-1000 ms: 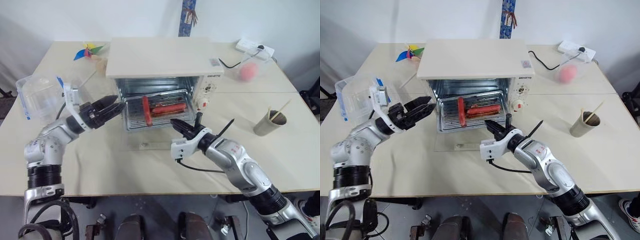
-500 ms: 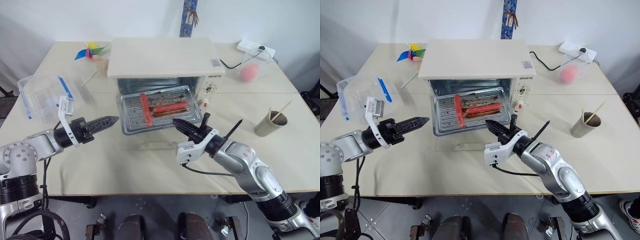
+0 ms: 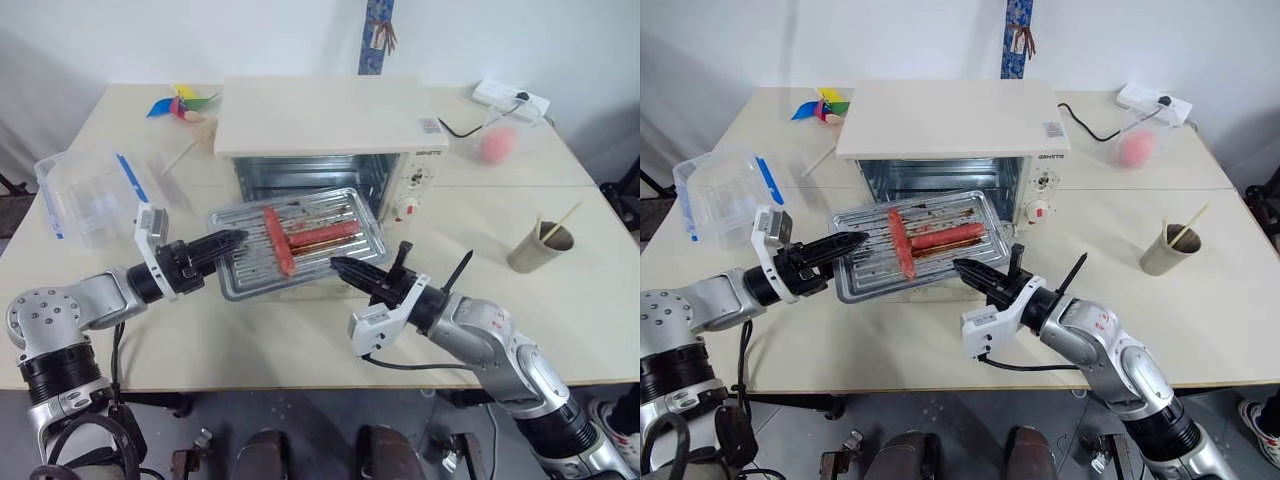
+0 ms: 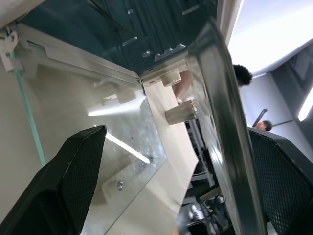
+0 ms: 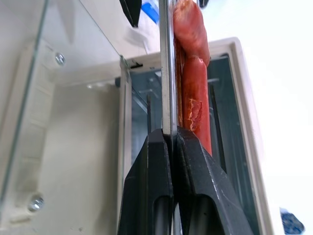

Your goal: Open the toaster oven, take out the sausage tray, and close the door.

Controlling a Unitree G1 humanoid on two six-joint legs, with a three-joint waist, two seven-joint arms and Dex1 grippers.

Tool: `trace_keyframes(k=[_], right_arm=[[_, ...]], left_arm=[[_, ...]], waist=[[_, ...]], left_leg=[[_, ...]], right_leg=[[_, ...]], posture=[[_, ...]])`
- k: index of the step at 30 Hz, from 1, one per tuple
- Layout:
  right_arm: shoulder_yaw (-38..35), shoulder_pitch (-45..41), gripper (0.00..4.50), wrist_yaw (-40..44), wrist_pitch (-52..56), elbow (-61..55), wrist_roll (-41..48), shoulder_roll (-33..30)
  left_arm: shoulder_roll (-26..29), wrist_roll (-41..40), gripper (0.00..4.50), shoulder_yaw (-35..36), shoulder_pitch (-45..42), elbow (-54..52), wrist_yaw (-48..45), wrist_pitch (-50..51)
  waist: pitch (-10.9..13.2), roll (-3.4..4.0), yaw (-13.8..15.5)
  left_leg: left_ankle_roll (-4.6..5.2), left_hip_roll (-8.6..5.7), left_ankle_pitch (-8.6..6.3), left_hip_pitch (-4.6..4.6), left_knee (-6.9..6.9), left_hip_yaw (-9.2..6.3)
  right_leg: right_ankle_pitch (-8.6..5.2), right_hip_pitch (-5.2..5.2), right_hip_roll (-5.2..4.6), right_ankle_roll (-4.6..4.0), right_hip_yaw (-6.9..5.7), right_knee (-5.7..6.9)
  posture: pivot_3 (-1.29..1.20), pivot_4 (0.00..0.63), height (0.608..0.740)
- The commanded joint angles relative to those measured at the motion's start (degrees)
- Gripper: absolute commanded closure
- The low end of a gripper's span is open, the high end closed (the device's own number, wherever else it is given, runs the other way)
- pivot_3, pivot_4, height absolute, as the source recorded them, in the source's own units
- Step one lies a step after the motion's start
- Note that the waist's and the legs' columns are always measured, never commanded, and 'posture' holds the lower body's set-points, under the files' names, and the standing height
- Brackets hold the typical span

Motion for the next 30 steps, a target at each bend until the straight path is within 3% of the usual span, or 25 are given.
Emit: trace_keyframes(k=[1, 14, 17, 22, 30], right_arm=[[-1.99, -0.51, 4.50, 0.05, -1.34, -3.23, 1.61, -0.20], [-2.79, -2.02, 4.50, 2.98, -2.10, -2.16, 4.17, -0.50], [-2.90, -2.25, 4.50, 3.76, -2.07, -2.17, 4.19, -0.37], [-2.00, -2.29, 3.17, 6.07, -3.20, -2.21, 4.71, -1.55], [-2.75, 0.05, 0.57, 11.56, -2.83, -3.06, 12.78, -3.95]], left_arm=[[-0.27, -2.78, 0.76, 0.40, 0.10, -0.87, 1.44, 1.97], [-1.10, -7.35, 4.46, 0.84, 2.28, -0.30, 7.09, 5.41], [-1.76, -8.46, 4.49, 0.23, 3.38, -0.53, 8.54, 4.86], [-2.86, -9.77, 4.50, -0.86, 4.59, -0.03, 10.47, 4.36], [-3.74, -14.15, 4.50, -1.29, 5.83, 3.40, 13.60, 2.79]], waist=[[0.00, 0.00, -0.02], [0.00, 0.00, -0.02], [0.00, 0.00, -0.03], [0.00, -0.01, 0.04], [-0.01, -0.01, 0.04]], left_leg=[[0.00, 0.00, 0.00, 0.00, 0.00, 0.00], [-0.01, 0.00, 0.00, 0.03, 0.00, -0.01], [-0.01, 0.01, 0.00, 0.05, -0.01, -0.02], [-0.01, 0.00, 0.00, 0.06, -0.01, -0.03], [-0.01, 0.00, -0.01, 0.09, -0.01, -0.03]], right_leg=[[0.00, 0.00, 0.00, 0.00, 0.00, 0.00], [0.00, 0.01, 0.00, 0.00, 0.04, 0.00], [0.00, 0.01, 0.01, 0.00, 0.06, 0.00], [0.00, 0.01, 0.00, 0.00, 0.09, 0.00], [0.00, 0.02, 0.01, 0.00, 0.12, 0.00]], posture=[[0.00, 0.150, 0.740], [0.00, 0.150, 0.740], [0.00, 0.150, 0.740], [0.00, 0.150, 0.740], [0.00, 0.150, 0.740]])
